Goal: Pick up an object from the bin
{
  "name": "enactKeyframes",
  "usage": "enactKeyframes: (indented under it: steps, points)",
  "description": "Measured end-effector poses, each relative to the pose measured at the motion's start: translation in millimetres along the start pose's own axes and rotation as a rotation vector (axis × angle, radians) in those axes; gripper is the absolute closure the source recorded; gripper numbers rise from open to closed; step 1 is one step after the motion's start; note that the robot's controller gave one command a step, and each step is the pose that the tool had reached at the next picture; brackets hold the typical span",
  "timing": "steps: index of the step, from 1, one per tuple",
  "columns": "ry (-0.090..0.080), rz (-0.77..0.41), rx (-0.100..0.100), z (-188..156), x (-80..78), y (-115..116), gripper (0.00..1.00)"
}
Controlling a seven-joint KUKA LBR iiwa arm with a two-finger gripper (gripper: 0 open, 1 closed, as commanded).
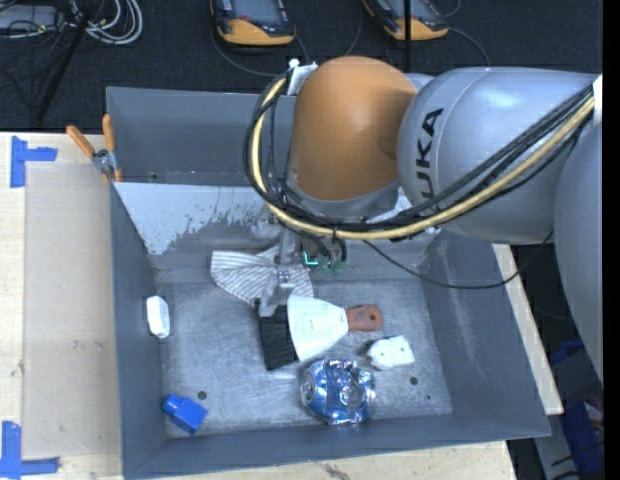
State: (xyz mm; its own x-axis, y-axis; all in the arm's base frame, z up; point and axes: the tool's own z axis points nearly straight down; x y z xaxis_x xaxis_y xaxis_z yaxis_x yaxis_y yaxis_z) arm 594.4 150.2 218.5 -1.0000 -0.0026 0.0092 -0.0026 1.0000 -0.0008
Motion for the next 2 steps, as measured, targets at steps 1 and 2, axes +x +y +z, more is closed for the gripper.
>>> enactKeyframes:
  steps: [1,2]
  points:
    - [-0.008,0.003,-0.001,-4.3,-1.6,-0.6,0.0]
    - [-0.017,-0.136,-0.001,14.4,-8.9,1.6,0.0]
